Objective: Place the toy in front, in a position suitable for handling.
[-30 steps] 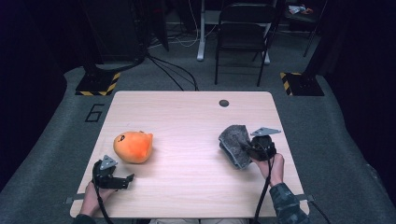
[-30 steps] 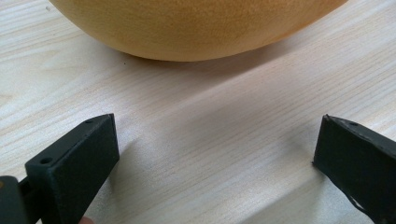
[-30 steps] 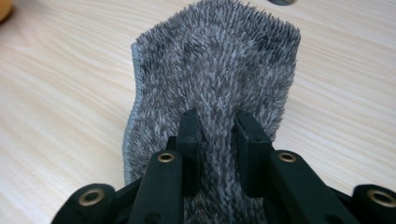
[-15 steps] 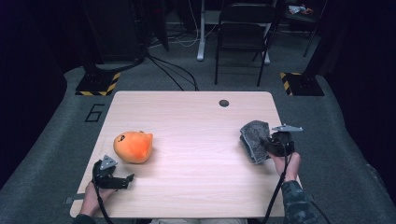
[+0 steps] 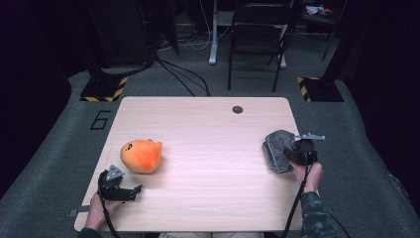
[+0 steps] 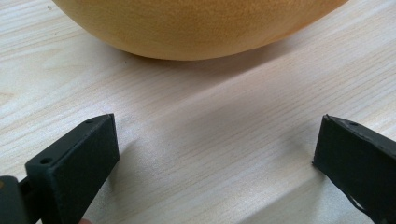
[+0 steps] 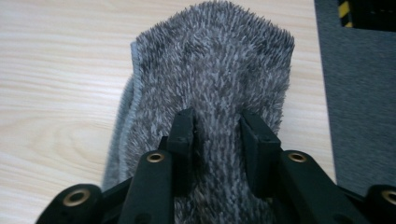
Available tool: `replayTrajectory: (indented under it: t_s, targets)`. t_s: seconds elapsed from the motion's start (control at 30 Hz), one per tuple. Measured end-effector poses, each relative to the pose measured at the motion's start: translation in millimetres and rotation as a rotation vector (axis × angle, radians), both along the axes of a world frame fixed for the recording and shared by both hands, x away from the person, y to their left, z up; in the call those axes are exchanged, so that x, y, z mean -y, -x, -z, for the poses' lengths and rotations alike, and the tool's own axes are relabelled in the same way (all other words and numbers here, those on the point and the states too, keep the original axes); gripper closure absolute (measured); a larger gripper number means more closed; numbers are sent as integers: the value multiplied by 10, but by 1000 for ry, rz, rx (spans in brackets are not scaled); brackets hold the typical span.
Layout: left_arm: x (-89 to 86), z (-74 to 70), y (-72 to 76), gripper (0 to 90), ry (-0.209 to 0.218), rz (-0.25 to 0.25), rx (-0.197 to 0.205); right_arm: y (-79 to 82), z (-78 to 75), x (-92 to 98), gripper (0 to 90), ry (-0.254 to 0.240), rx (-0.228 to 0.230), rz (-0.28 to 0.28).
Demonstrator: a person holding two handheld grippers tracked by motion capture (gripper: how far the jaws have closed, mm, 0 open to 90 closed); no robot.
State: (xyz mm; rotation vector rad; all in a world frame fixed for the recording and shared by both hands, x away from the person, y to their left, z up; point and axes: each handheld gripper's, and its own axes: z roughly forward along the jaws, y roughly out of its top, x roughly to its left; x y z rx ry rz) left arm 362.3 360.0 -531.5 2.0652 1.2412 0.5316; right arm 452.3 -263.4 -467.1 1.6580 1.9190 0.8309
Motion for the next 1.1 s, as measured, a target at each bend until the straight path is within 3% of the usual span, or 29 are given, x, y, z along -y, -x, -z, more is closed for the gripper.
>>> replayTrajectory:
  t_s: [0.13, 0.3, 0.53, 0.8, 0.93, 1.1]
  targets:
    - [0, 0, 0, 0, 0, 0, 0, -43, 84, 31, 602, 1, -43, 20]
    - [0, 0, 0, 0, 0, 0, 0, -71, 142, 51, 413, -1, -83, 47]
    - [0, 0, 0, 0, 2, 0, -1, -43, 53, -12, 204, -13, -59, 9]
    - [-48, -18, 21, 0, 29, -25, -9, 47, -47, -173, 145, -30, -35, -80]
    - [-162, -199, 37, 1, 99, -64, 10, 86, -89, -200, 122, -29, -14, -135]
    - [-166, -560, 84, 1, 128, -92, 87, 120, -109, -233, 113, -27, -22, -162]
